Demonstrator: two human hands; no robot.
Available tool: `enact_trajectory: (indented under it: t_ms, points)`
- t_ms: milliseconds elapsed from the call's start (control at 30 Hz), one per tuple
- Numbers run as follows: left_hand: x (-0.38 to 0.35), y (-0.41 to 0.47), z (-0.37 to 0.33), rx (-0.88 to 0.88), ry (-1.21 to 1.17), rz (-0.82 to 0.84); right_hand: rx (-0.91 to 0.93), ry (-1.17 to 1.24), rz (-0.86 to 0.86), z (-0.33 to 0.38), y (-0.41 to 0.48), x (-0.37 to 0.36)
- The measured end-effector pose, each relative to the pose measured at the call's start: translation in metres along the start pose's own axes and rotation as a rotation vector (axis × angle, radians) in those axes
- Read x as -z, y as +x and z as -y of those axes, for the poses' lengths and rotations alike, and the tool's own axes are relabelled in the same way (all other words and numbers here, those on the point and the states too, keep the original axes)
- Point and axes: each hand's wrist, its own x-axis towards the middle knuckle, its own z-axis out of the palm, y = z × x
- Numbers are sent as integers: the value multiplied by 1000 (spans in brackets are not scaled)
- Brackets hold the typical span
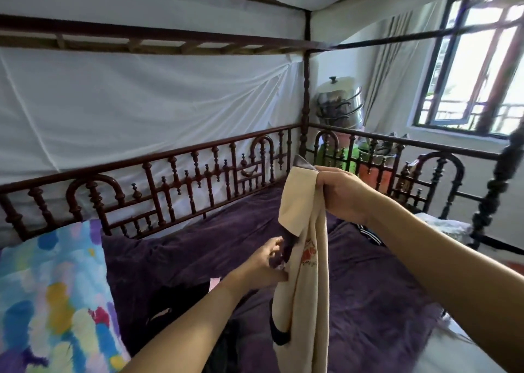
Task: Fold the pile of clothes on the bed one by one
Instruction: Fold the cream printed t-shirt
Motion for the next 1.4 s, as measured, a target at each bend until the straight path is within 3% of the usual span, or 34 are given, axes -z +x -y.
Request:
enact_trajectory:
  t_ms: [100,233,333,433,567,667,733,800,867,933,1033,1200,1300,1400]
  points:
    - [-29,9,-2,40,71,93,13,70,-12,3,-9,4]
    - [-28,0,4,34,4,-58,54,96,-175,7,-17,27]
    - [7,-15,6,-6,-4,-272,58,-103,-351,2,-29,52]
    - [46,-29,-3,-47,13,-431,22,-436,-300,-12,-43,68]
    - [83,-40,-15,-90,172,-415,-58,-883,-212,-43,-42,60]
    - [102,-53,-20,15,235,-357,99,-882,-364,-58,-33,52]
    - [115,-64,-20,109,394,-267,220,-729,-483,-62,-29,49]
    - [126,-76,-19,170,734,-230,287,-622,-530,-64,-26,45]
    - [136,-85,-12,264,1089,-266,295,-570,-524,-68,-23,36]
    - [144,-94,-3,333,1217,-330,265,-518,-511,-72,-19,27]
    - [158,-110,1,380,1111,-454,204,-511,-448,-75,-11,18]
    - [178,-123,4,183,505,-531,-1,-664,-343,-84,-3,9]
    - [186,-128,1,40,381,-735,-105,-624,-137,-89,-5,3]
    - [192,-132,-1,-70,336,-901,-93,-930,85,-98,-3,-6]
